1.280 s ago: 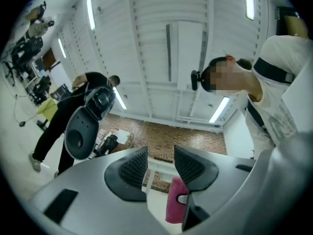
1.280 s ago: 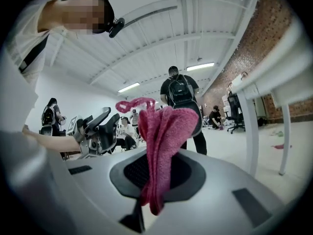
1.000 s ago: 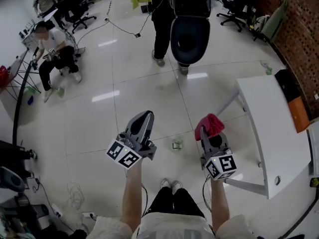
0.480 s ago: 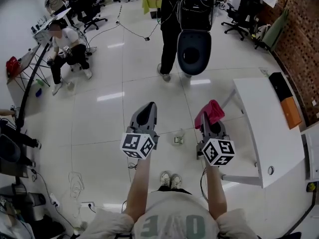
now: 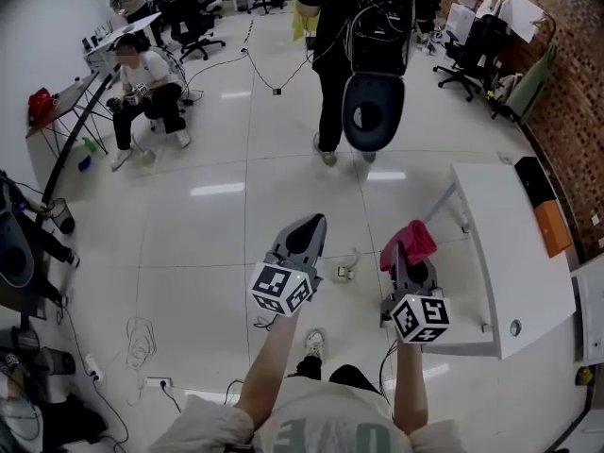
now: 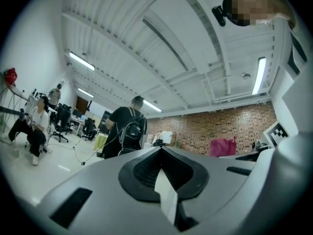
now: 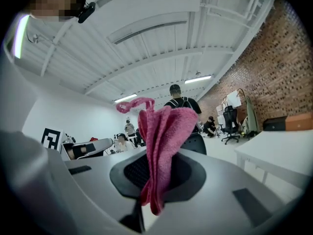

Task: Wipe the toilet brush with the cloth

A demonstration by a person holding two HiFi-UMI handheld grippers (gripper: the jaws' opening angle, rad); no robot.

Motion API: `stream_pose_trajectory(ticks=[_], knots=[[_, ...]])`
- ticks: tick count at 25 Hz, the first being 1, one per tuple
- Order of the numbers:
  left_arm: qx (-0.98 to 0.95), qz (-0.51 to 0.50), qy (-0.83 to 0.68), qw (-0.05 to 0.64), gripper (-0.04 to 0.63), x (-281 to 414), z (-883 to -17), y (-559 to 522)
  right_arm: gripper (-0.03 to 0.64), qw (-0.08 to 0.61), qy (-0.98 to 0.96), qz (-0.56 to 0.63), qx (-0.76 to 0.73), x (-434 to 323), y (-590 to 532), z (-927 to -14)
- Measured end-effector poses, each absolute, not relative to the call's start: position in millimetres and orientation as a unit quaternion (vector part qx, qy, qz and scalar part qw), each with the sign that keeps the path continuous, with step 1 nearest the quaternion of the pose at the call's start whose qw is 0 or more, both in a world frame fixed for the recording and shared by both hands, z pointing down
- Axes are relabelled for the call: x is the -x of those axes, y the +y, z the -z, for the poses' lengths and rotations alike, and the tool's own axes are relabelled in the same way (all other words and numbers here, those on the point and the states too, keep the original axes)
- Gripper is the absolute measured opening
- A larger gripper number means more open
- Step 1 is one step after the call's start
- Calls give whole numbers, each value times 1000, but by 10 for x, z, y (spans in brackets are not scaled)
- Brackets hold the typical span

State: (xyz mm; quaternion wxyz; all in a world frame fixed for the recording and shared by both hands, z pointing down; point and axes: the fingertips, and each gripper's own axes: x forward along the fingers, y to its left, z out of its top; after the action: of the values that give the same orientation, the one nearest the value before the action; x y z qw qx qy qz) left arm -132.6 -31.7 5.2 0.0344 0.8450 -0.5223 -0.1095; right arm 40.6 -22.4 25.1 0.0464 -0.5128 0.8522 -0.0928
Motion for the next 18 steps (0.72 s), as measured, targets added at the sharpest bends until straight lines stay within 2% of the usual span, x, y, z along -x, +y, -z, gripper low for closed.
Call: stream_pose_trajectory(ticks=[12, 18], knots=[[-853, 143, -503, 3, 5, 904, 301, 2096, 31, 74, 864, 86, 491, -778, 2111, -160], [-847, 147, -511, 18, 5, 831, 402, 2980, 31, 89, 852, 106, 505, -1009, 3072, -71]])
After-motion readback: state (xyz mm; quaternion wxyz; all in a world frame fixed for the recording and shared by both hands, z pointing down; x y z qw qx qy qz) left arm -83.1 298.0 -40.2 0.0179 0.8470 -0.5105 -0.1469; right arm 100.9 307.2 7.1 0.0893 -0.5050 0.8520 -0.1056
